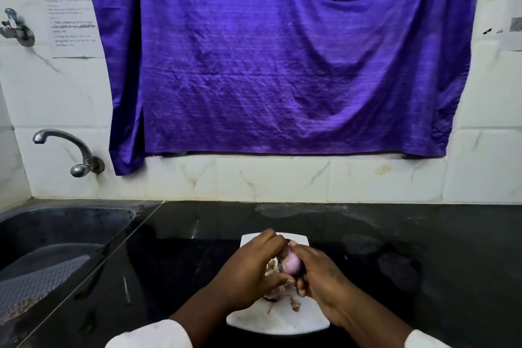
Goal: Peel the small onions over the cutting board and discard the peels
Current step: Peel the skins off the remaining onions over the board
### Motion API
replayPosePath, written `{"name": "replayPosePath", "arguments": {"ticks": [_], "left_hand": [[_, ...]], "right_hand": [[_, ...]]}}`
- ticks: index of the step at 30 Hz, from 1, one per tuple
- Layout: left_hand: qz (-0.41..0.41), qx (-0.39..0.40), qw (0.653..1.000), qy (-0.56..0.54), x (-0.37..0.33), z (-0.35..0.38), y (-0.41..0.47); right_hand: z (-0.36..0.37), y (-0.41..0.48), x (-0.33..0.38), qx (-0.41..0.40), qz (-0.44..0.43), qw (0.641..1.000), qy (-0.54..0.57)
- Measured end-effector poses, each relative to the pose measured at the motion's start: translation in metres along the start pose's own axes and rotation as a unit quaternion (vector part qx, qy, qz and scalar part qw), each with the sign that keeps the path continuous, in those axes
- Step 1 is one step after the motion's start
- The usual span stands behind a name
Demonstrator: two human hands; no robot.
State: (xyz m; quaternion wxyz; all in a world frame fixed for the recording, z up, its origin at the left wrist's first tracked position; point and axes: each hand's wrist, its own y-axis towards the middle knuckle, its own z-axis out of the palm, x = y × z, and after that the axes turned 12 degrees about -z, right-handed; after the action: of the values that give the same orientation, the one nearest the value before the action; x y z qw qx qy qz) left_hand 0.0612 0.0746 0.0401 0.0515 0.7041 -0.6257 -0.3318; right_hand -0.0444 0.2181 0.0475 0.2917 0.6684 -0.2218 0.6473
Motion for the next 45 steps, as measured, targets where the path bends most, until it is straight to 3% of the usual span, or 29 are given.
{"name": "replayPosePath", "arguments": {"ticks": [6, 12, 23, 34, 45], "left_hand": [[0.006, 0.036, 0.999, -0.004, -0.002, 0.002, 0.005], [-0.058, -0.073, 0.994, -0.049, -0.003, 0.023, -0.002], [-0.052, -0.131, 0.983, -0.12, -0.009, 0.038, -0.002], [-0.045, -0.047, 0.994, -0.086, -0.004, 0.027, 0.007], [-0.085, 0.001, 0.996, -0.036, -0.006, 0.032, 0.007]], "right_hand": [[0.001, 0.002, -0.003, -0.028, 0.03, 0.998, 0.043], [-0.004, 0.009, -0.006, -0.067, 0.026, 0.994, 0.087], [-0.005, 0.01, -0.015, -0.05, 0.005, 0.997, 0.066], [0.0, 0.009, -0.012, -0.052, -0.01, 0.998, 0.015], [0.011, -0.002, -0.01, -0.081, 0.035, 0.994, 0.061]]}}
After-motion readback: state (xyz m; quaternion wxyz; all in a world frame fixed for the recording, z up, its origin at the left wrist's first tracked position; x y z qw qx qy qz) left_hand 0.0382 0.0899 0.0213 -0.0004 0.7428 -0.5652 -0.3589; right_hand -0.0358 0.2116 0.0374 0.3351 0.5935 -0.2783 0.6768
